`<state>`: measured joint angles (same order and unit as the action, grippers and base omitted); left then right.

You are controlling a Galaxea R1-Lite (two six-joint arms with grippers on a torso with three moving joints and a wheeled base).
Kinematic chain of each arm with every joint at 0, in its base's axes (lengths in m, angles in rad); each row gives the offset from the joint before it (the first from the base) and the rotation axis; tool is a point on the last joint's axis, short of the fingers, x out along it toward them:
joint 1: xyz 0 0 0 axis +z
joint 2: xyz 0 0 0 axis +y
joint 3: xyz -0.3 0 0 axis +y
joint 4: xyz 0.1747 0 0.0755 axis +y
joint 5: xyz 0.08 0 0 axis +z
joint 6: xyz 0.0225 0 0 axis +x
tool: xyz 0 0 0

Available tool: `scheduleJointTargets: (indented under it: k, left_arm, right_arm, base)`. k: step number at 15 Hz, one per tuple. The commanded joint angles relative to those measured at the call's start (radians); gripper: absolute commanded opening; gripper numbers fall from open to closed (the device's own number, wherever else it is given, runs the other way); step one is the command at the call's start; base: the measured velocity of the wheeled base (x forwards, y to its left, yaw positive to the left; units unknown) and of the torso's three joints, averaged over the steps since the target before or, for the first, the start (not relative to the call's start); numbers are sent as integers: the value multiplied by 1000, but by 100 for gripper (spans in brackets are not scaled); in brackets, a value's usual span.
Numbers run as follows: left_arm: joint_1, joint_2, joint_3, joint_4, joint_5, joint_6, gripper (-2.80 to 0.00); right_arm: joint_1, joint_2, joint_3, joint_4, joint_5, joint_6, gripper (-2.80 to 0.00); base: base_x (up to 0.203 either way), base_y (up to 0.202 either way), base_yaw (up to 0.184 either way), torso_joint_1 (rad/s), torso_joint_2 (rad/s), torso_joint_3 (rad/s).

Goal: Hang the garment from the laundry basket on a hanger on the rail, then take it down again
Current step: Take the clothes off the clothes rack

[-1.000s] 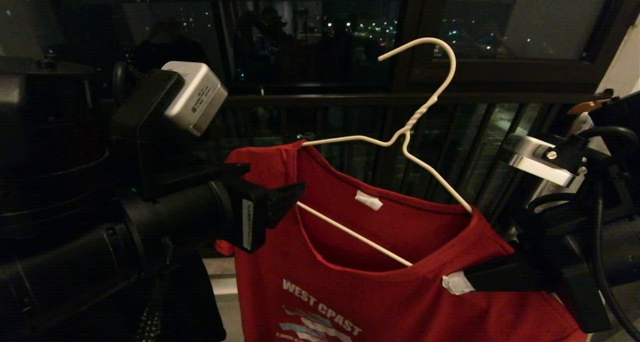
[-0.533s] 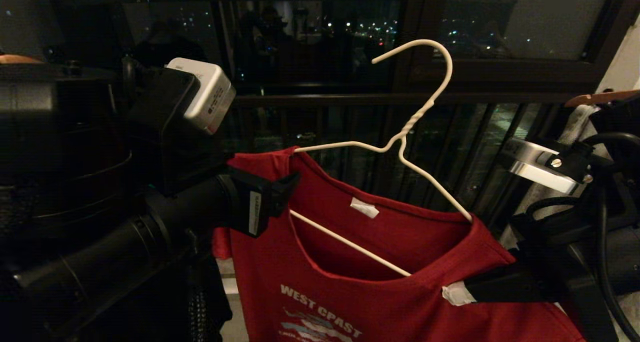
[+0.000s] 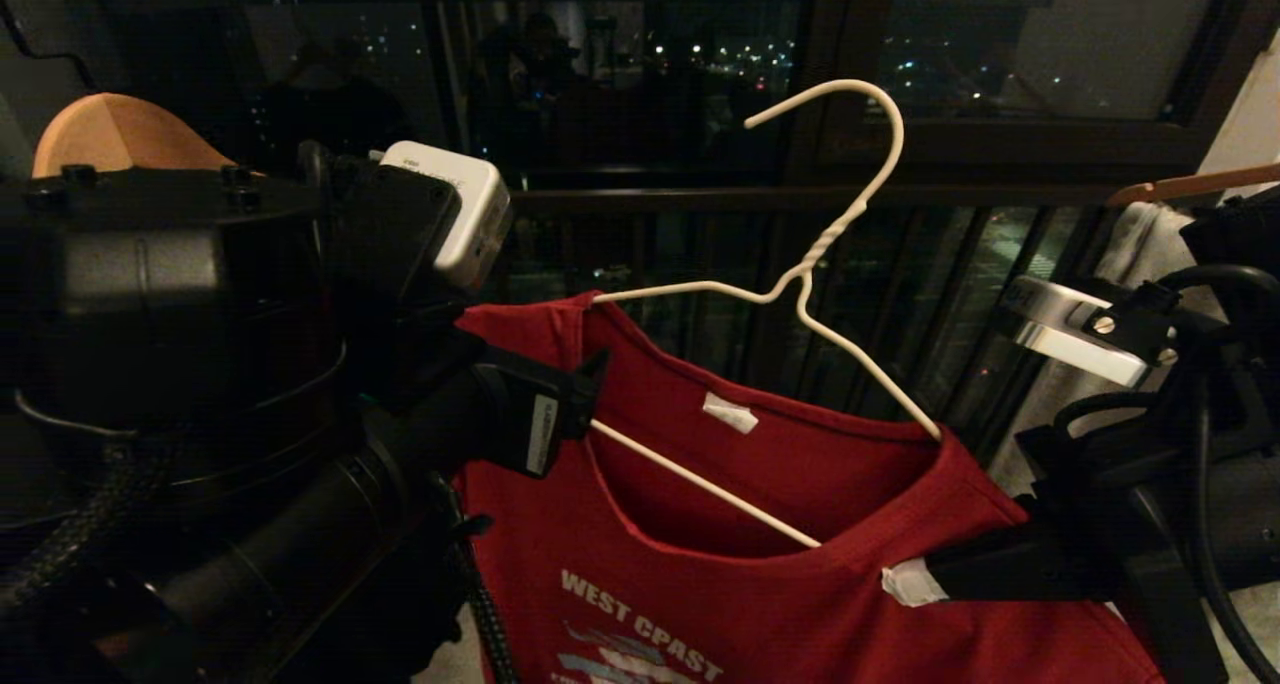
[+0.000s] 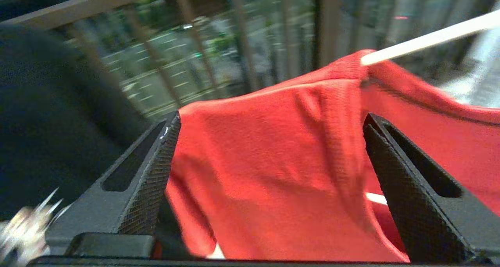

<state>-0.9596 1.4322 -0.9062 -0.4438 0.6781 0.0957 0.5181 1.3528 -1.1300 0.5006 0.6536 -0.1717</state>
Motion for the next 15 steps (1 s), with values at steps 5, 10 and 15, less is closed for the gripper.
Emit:
scheduleJointTargets:
  k: [5,10,15]
  left_arm:
    - [-5,47,-17,4,89,2,0]
    - [-5,48,-22,4,106,4,0]
    - [-5,51,-22,-4,110,2,-280]
  right_arm:
    - [-1,-1,-2,1,1,-2,-280]
    - [0,-1,-1,-17,-4,17,-280]
    - [0,-3,2,-17,-5,17,-280]
  base:
    - [0,0,0,0,0,0]
    - [0,0,0,0,0,0]
    - [0,0,0,0,0,0]
